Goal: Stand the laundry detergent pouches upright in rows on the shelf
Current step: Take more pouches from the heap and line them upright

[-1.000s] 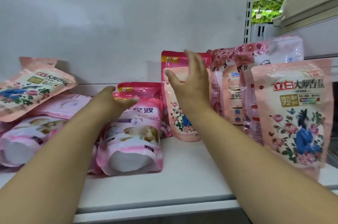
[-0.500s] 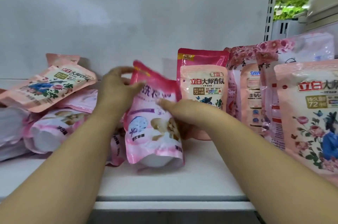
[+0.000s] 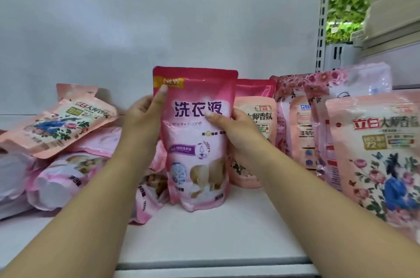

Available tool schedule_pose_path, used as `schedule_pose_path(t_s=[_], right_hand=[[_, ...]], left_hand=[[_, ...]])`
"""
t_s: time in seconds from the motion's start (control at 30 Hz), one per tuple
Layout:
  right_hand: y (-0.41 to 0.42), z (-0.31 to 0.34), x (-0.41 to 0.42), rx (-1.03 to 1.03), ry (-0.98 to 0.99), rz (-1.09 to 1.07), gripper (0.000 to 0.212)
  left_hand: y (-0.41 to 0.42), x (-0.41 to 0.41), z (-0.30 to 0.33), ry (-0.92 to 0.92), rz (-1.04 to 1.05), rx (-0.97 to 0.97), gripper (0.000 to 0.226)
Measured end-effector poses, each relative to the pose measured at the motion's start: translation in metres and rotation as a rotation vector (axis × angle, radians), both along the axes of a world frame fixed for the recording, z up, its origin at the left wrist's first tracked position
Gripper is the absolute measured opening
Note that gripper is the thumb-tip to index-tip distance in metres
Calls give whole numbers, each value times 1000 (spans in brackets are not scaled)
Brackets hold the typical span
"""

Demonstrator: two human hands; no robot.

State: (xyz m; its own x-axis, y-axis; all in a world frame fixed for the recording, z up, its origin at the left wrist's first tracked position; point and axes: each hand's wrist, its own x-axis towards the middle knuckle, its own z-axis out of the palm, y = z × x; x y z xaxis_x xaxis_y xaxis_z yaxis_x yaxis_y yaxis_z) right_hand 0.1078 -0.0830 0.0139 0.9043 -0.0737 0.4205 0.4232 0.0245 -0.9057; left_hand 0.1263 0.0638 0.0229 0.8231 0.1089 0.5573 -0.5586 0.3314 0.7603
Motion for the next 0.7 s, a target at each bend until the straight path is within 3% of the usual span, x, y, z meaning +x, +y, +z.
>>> schedule_pose_path(t_s=[0.13, 0.27, 0.4, 0.5, 0.6, 0.7], right_hand=[[1, -3, -1, -59, -34, -133, 21], [13, -17, -17, -164, 135, -47, 97], [1, -21, -36, -202, 83, -126, 85], [-13, -22, -54, -230, -15, -244, 55], [-21, -19, -65, -260, -47, -386, 89], [-27, -17, -75, -301, 28, -439, 102]], left_hand=[[-5, 1, -2, 125, -279, 83, 43], [-2, -1, -6, 159, -365, 125, 55], [-6, -8, -7, 116, -497, 194, 71], [-15, -18, -10, 56, -511, 309, 49], [-27, -32, -16, 19, -370, 477, 33], [-35, -44, -21, -8, -281, 715, 31]])
